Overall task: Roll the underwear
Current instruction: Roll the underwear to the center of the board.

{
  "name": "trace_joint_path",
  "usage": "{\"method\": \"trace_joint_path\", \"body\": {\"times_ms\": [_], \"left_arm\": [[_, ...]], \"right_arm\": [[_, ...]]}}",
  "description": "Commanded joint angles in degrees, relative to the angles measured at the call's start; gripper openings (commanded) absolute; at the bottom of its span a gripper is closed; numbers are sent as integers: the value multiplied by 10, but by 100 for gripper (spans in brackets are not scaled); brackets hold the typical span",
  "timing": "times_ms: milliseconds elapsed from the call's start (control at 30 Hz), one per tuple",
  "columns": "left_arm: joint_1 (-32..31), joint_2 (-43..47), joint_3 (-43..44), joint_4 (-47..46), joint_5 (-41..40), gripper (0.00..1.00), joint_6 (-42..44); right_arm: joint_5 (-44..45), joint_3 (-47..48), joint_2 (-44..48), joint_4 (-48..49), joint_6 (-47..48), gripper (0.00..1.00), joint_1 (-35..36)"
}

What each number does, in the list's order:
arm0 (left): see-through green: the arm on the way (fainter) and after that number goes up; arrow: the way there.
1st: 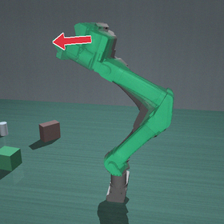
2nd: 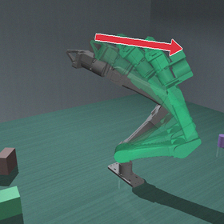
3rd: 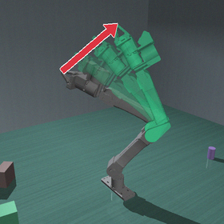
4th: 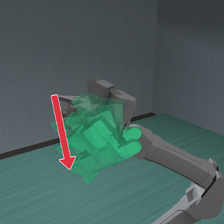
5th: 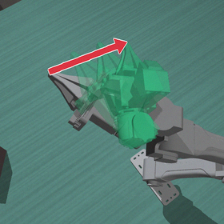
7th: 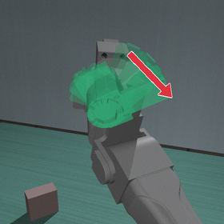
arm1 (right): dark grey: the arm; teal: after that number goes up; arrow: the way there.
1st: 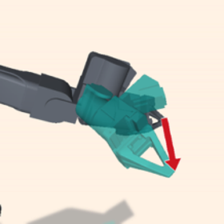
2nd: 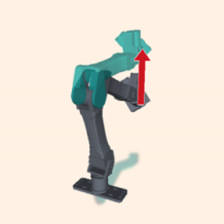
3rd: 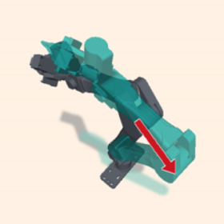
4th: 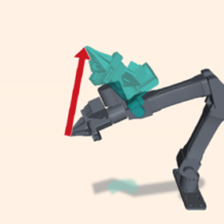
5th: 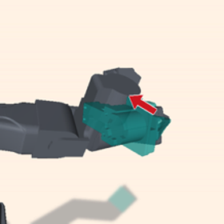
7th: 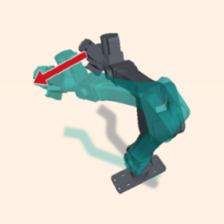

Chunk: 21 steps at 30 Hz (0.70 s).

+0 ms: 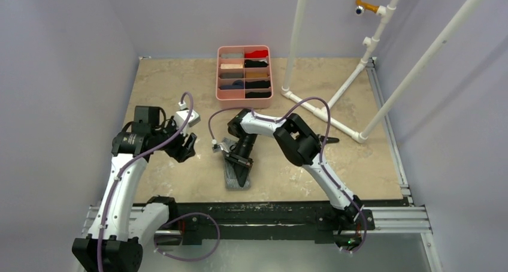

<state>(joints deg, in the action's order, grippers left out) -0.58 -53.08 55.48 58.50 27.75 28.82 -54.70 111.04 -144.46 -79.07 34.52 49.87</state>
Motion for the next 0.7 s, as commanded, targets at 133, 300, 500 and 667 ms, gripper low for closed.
{"method": "trace_joint_path", "body": {"times_ms": [133, 300, 500, 667], "left_arm": [[-82, 1, 11, 15, 38, 60, 16], [-135, -35, 24, -4, 26, 60, -2], [-267, -103, 19, -85, -15, 61, -32], [-369, -177, 14, -197, -26, 68, -58]], "right_arm": [[201, -99, -2, 181, -15, 0, -38], [209, -133, 25, 201, -29, 0, -65], [219, -149, 51, 199, -18, 0, -97], [239, -165, 57, 191, 1, 0, -102]]}}
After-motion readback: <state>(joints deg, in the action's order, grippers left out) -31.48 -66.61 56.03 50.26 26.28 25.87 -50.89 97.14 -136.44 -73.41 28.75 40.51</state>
